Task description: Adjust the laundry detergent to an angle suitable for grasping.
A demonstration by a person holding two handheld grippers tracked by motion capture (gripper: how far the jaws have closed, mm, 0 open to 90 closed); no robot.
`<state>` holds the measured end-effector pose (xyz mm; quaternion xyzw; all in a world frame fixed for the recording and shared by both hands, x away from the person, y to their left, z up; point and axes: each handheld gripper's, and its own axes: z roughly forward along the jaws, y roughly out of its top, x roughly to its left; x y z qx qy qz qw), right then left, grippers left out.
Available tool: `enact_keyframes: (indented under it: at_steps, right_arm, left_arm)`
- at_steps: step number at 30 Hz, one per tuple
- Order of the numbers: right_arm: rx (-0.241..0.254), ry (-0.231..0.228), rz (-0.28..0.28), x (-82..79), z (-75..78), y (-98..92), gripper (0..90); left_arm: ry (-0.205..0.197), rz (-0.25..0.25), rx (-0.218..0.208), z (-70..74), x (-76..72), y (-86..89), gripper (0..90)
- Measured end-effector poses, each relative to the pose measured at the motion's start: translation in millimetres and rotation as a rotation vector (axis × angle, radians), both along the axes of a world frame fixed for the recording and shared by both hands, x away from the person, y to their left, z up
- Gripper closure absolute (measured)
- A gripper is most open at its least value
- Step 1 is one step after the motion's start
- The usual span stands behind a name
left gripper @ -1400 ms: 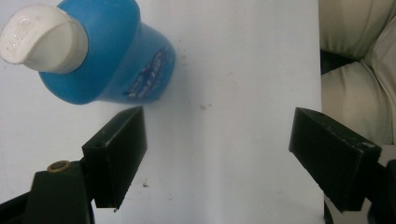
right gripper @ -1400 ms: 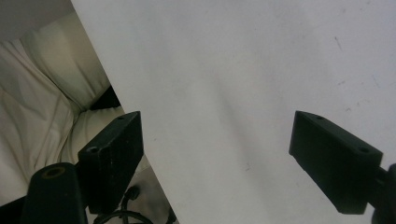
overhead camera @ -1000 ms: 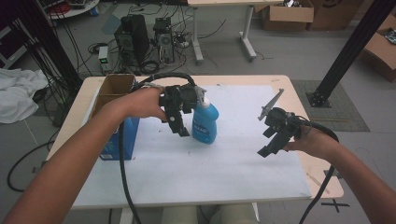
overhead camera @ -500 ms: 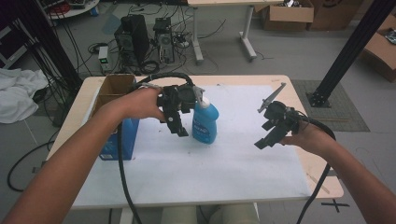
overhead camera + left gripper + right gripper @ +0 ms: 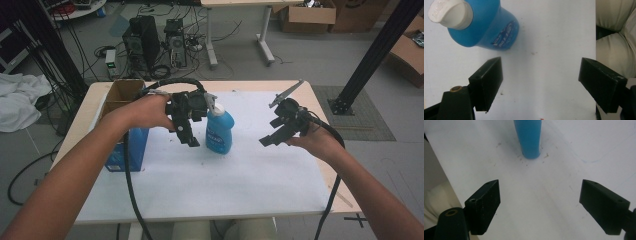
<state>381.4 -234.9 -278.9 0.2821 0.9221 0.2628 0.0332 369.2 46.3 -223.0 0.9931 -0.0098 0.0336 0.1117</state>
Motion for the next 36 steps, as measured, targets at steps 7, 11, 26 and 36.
enact_keyframes:
  at_steps: [7,11,26,36]
  right_arm:
    - [0.107,-0.033,-0.007,8.4,-1.1,7.6,16.6]
    - [0.124,-0.062,-0.003,11.2,-0.6,12.8,16.5]
    - [0.192,-0.101,0.002,22.8,-14.5,36.9,16.4]
    - [0.205,-0.105,0.018,27.3,-23.6,54.9,15.9]
  left_arm:
    - [0.000,-0.002,0.001,-0.3,-0.3,-0.3,20.3]
    - [-0.010,-0.008,-0.005,0.1,0.2,0.6,20.4]
    - [0.000,0.003,0.009,-1.1,0.3,3.2,20.5]
    - [0.000,0.008,0.006,-0.6,1.7,6.5,20.6]
